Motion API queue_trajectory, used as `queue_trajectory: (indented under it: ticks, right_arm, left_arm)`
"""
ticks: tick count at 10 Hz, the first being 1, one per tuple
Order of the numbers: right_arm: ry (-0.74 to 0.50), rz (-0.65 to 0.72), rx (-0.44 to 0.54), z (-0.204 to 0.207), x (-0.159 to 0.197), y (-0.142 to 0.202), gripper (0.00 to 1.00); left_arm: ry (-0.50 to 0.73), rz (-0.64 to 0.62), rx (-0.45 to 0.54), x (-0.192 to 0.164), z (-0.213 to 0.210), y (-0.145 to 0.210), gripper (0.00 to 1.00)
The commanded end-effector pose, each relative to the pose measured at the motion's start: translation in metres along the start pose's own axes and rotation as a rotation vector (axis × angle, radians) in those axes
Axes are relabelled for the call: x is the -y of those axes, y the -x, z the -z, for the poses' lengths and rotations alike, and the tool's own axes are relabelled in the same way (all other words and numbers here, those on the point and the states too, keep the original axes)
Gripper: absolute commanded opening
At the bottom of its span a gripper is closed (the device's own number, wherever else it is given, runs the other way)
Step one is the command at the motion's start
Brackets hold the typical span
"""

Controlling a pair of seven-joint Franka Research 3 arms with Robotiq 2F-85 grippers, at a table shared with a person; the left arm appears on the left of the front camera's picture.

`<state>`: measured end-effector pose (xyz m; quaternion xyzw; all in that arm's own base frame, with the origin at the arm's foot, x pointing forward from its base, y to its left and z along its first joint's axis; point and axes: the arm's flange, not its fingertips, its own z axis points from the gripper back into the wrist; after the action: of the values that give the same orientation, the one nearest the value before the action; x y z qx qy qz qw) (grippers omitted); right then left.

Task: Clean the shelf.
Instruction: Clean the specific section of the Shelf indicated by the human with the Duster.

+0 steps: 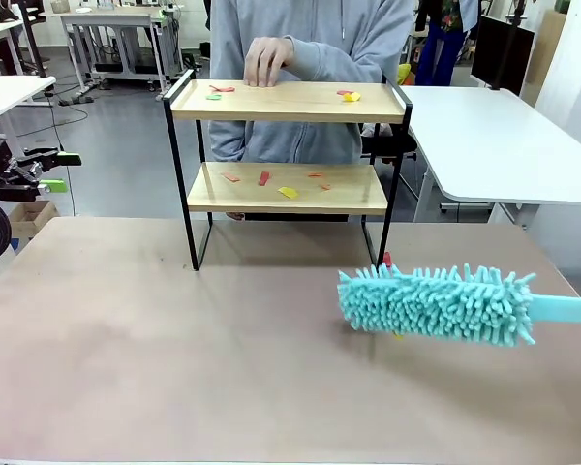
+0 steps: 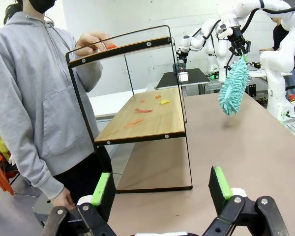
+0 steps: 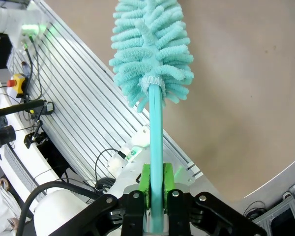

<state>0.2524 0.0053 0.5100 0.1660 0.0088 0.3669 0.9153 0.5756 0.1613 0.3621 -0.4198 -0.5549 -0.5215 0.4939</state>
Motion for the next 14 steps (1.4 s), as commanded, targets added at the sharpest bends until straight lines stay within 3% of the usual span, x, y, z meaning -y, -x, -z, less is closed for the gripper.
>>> queue_trajectory:
  ticks: [1, 4, 7, 9, 11, 12, 14]
  right_arm:
    - [-0.016, -0.027, 0.103, -0.026, -0.023, -0.025, 0.13]
    - [-0.017, -0.008, 0.231, -0.069, -0.067, -0.072, 0.13]
    - [0.000, -0.038, 0.349, -0.099, -0.132, -0.124, 0.13]
    - [-0.012, 0.035, 0.458, -0.110, -0.167, -0.157, 0.13]
    - [-0.036, 0.093, 0.496, -0.112, -0.182, -0.182, 0.13]
    - [-0.067, 0.086, 0.508, -0.116, -0.181, -0.180, 0.13]
    - [-0.012, 0.048, 0.462, -0.111, -0.180, -0.169, 0.13]
  left_arm:
    - [-0.002, 0.006, -0.005, 0.002, 0.002, -0.002, 1.00]
    - [-0.002, 0.006, -0.005, 0.002, 0.002, -0.002, 1.00]
    - [-0.002, 0.006, -0.005, 0.002, 0.002, -0.002, 1.00]
    - [-0.002, 0.006, -0.005, 0.002, 0.002, -0.002, 1.00]
    - [-0.002, 0.006, -0.005, 0.002, 0.002, -0.002, 1.00]
    - [-0.002, 0.006, -0.005, 0.002, 0.002, -0.002, 1.00]
    - [-0.002, 0.006, -0.005, 0.002, 0.002, -0.002, 1.00]
